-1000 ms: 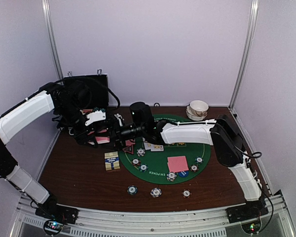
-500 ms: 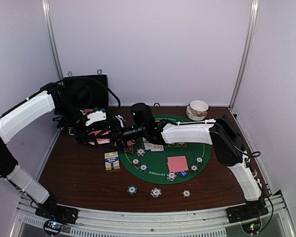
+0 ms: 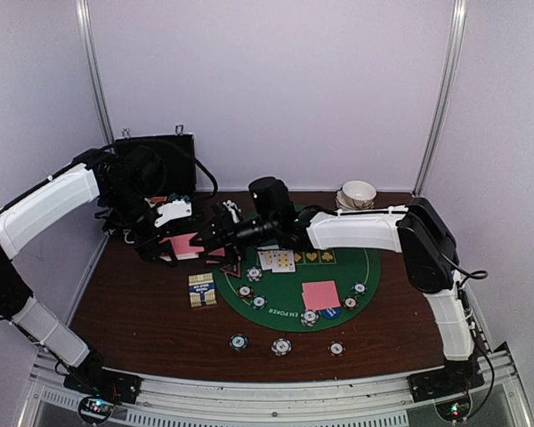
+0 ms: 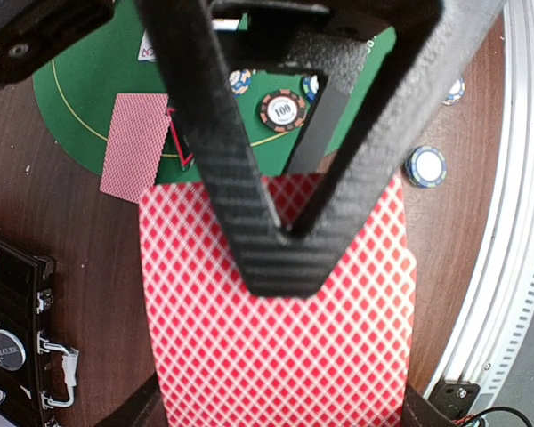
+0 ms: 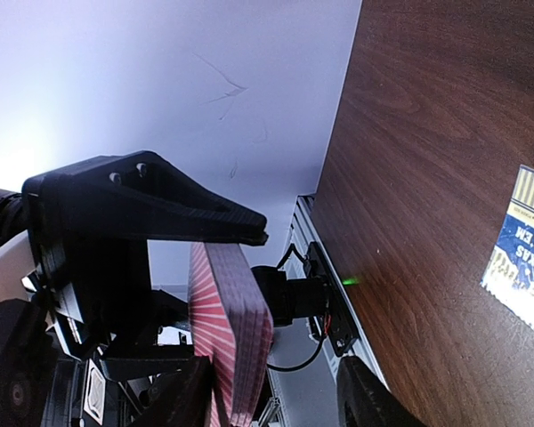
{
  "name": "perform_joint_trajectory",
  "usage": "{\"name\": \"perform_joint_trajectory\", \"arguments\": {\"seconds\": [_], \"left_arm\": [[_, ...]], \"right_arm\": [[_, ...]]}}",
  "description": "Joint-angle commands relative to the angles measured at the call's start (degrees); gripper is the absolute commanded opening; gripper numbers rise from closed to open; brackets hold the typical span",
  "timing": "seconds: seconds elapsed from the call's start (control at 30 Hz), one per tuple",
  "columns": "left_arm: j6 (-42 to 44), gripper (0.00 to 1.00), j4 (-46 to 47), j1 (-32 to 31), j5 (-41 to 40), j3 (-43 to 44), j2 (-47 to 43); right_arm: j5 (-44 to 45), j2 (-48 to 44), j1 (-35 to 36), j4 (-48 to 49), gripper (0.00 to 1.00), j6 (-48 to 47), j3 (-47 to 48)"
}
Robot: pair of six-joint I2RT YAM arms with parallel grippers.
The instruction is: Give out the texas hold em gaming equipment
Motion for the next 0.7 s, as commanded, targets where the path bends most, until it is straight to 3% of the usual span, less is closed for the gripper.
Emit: {"name": "perform_joint_trajectory", "arguments": {"seconds": [0.0,0.3,0.67], "left_arm": [[-0.06,0.0,0.57,0.41,1.18,2.17,-0.47],[0.18,0.0,0.57,0.41,-0.23,1.53,-0.38],[0.12,0.0,0.78,0.41,-0.58,1.35,-0.36]], "right_arm": [[-0.09,-3.68,-0.84,-3.87,0.46,-1.86,-1.7],[-0.32,-7.95,-0.86,-3.61,0.32,-1.64,-3.74],[-1.09,-9.38,-0.66,-1.04,0.25,0.52,-4.56]]}}
